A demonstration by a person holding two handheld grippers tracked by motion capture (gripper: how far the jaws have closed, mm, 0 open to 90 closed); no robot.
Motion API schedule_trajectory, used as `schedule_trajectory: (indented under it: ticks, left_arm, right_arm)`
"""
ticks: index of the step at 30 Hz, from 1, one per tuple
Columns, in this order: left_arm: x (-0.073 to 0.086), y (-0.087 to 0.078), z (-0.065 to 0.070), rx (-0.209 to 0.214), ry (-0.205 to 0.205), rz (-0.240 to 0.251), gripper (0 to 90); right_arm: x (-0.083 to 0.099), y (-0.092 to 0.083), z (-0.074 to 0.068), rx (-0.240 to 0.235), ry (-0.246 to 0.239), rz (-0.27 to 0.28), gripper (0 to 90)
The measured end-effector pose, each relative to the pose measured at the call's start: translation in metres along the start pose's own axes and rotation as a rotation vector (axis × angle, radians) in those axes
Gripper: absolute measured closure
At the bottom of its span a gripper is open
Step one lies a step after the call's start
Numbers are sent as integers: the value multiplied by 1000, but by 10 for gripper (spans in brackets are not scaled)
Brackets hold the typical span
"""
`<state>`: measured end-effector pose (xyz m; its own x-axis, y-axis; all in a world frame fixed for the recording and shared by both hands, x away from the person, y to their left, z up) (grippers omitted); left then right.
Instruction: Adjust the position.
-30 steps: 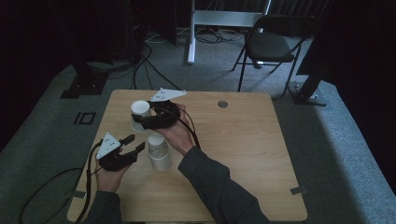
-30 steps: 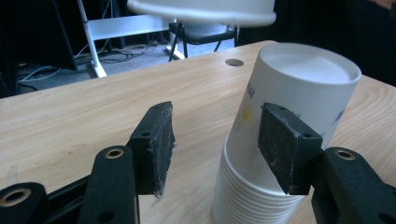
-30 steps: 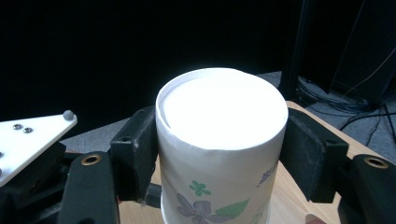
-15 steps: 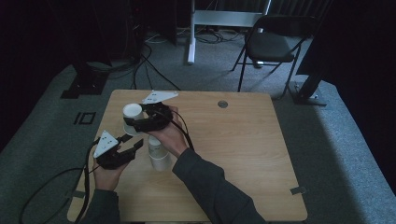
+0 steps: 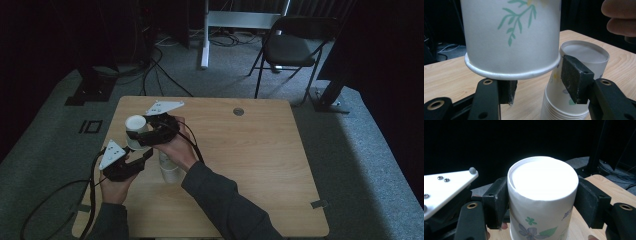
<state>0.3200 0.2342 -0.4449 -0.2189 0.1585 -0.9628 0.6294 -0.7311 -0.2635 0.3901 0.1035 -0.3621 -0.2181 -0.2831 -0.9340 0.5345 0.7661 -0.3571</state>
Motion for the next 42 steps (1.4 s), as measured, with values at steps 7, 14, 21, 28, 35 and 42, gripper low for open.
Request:
schedule_trajectory:
  ticks: [7,14,21,28,35,42]
  left_arm:
    - [-1,-5,-2,-7,-8,39,507]
    - [-2,-6,-1,-3,-8,53,584]
    - [-1,-6,0,11,0,53,619]
    - [-1,-3,1,26,-8,60,572]
    - [2,-4,-1,22,-18,65,556]
    - [2,-8,-1,17,-17,84,623]
  right_arm:
    - [3,-1,4,-17,15,-22,314]
    - [4,0,6,-33,36,-22,318]
    - [6,0,13,-60,93,-28,315]
    - [8,-1,17,-78,142,-22,323]
    - [5,-4,15,-80,155,6,330]
    - [6,-3,13,-91,151,-3,327]
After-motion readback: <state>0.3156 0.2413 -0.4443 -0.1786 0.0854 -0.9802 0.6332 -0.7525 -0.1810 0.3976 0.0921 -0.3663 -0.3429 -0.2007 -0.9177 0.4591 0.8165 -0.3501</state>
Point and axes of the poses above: each handheld gripper's, and its own axes: y roughly forward along the jaws, x roughly out of its underside, z roughly to its right, the point moved 3 cm from there along y, roughly forward along the jaws, and after that the axes turned 15 degrees about x, right-handed, at the moved point
